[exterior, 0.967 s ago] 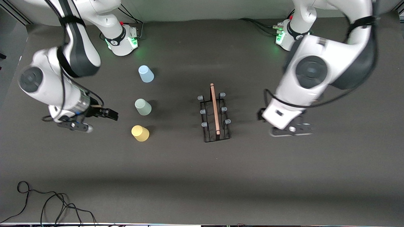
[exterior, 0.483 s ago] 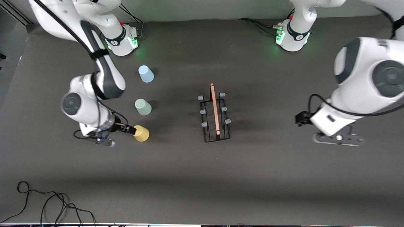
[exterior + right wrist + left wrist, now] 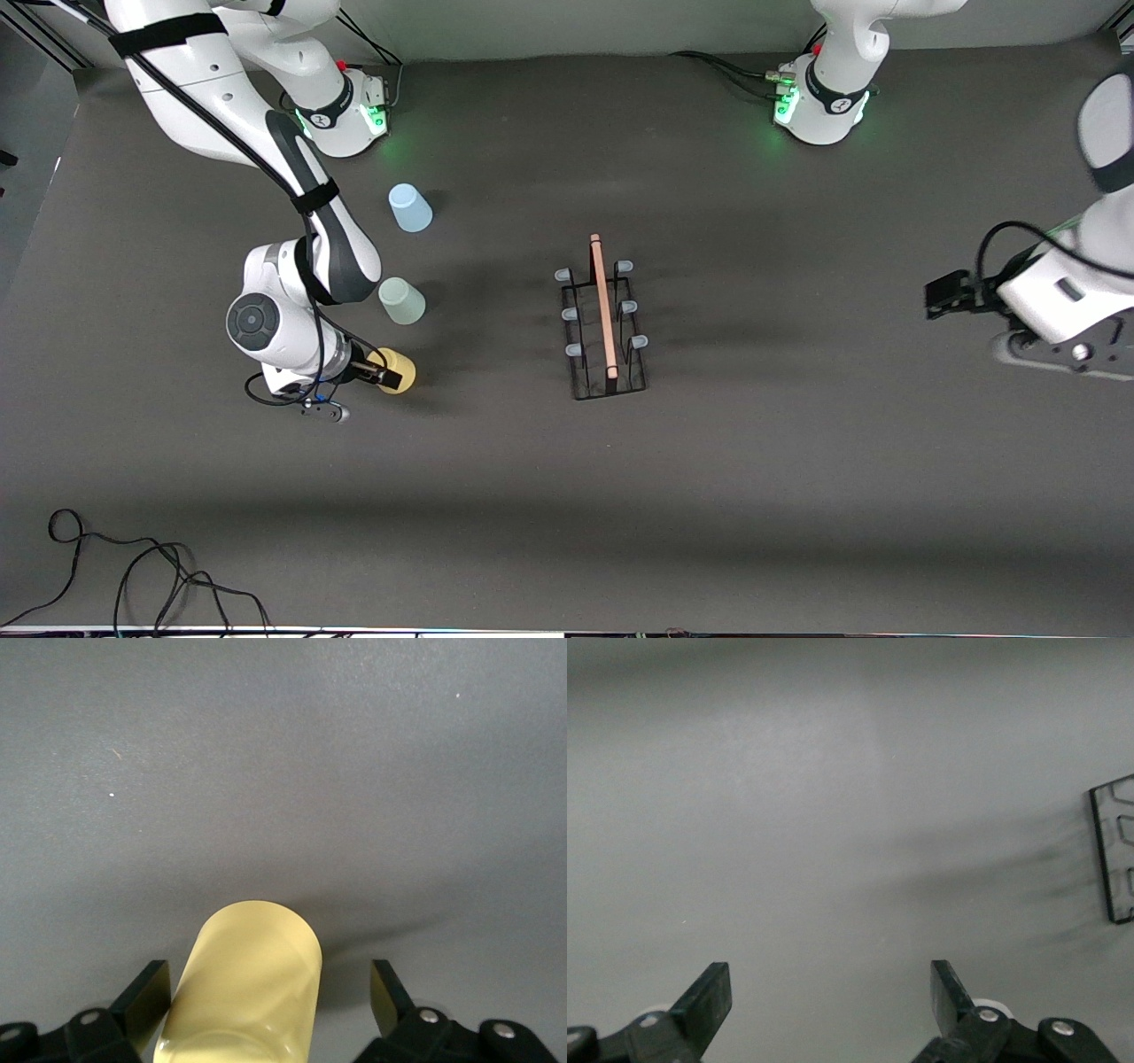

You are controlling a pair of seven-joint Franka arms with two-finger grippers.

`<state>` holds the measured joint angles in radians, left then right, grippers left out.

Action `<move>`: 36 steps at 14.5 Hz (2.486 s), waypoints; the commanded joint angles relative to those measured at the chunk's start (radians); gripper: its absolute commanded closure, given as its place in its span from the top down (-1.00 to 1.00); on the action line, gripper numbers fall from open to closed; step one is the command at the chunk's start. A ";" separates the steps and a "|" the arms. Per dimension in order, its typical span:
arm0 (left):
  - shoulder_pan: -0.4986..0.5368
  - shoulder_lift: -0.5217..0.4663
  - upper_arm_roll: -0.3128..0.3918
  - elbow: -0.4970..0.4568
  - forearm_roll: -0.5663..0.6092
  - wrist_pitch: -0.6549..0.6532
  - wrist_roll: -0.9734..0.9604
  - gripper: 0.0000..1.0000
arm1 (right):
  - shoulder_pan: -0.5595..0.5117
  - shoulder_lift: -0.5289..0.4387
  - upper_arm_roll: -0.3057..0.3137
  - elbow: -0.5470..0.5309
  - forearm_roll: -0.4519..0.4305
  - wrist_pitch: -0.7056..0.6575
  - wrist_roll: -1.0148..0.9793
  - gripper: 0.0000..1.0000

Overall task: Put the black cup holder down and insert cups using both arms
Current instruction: 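Grasp the yellow cup with the right gripper and carry it to the rack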

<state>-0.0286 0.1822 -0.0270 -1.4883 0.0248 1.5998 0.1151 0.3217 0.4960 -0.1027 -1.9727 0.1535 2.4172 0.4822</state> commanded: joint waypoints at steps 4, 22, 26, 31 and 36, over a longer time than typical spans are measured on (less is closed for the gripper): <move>0.068 -0.084 -0.007 -0.110 -0.009 0.008 0.026 1.00 | 0.013 0.003 -0.003 0.017 0.037 -0.022 0.035 0.99; 0.073 -0.078 -0.010 -0.106 0.004 0.120 -0.110 1.00 | 0.074 -0.011 0.001 0.237 0.106 -0.225 0.168 -0.33; 0.072 -0.079 -0.013 -0.106 0.004 0.111 -0.109 1.00 | 0.147 -0.001 0.000 0.376 0.113 -0.277 0.360 -0.33; 0.072 -0.081 -0.013 -0.104 0.004 0.111 -0.107 1.00 | 0.284 0.073 0.000 0.536 0.113 -0.277 0.590 -0.33; 0.072 -0.078 -0.013 -0.104 0.004 0.109 -0.107 1.00 | 0.372 0.148 -0.002 0.612 0.103 -0.265 0.737 -0.33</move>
<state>0.0433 0.1276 -0.0363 -1.5751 0.0228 1.7084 0.0208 0.6657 0.5875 -0.0904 -1.4222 0.2436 2.1587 1.1659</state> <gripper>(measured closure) 0.000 0.330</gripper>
